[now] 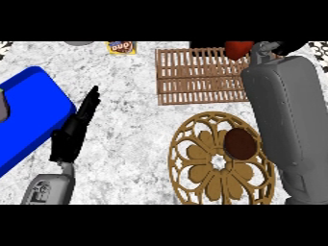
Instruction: Pick the bell pepper from the placemat and place it in the tiered shelf
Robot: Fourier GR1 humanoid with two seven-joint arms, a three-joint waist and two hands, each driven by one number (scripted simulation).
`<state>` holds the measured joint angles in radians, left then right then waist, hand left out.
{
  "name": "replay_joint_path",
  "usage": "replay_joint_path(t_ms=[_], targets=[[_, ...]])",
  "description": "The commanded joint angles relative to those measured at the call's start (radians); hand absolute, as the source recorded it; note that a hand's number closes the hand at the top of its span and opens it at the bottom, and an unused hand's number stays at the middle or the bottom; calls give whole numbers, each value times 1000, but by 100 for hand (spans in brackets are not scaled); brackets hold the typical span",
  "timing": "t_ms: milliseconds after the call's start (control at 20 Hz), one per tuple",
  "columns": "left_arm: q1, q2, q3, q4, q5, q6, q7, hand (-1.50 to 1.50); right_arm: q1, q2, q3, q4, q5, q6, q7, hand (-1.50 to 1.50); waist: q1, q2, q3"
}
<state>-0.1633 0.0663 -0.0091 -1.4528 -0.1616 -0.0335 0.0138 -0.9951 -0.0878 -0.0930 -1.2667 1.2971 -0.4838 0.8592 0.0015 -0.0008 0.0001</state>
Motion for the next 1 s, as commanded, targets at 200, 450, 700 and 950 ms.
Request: replay_joint_path(t_ms=[200, 450, 700, 950], targets=[[-8, 22, 17, -20, 22, -31, 30, 0, 15, 10, -4, -139, -154, 57, -32, -150, -1, -1, 0], [-11, -13, 4, 7, -8, 16, -2, 0, -77, -17, -66, -146, -190, 29, 2, -150, 0, 1, 0], [26, 24, 20, 3, 3, -13, -17, 0, -107, -40, -152, -314, -190, -19, 87, -150, -6, -5, -1], [60, 4, 3, -6, -1, -8, -39, 0, -66, -135, -246, -502, -195, 164, 215, -150, -20, -10, 0]])
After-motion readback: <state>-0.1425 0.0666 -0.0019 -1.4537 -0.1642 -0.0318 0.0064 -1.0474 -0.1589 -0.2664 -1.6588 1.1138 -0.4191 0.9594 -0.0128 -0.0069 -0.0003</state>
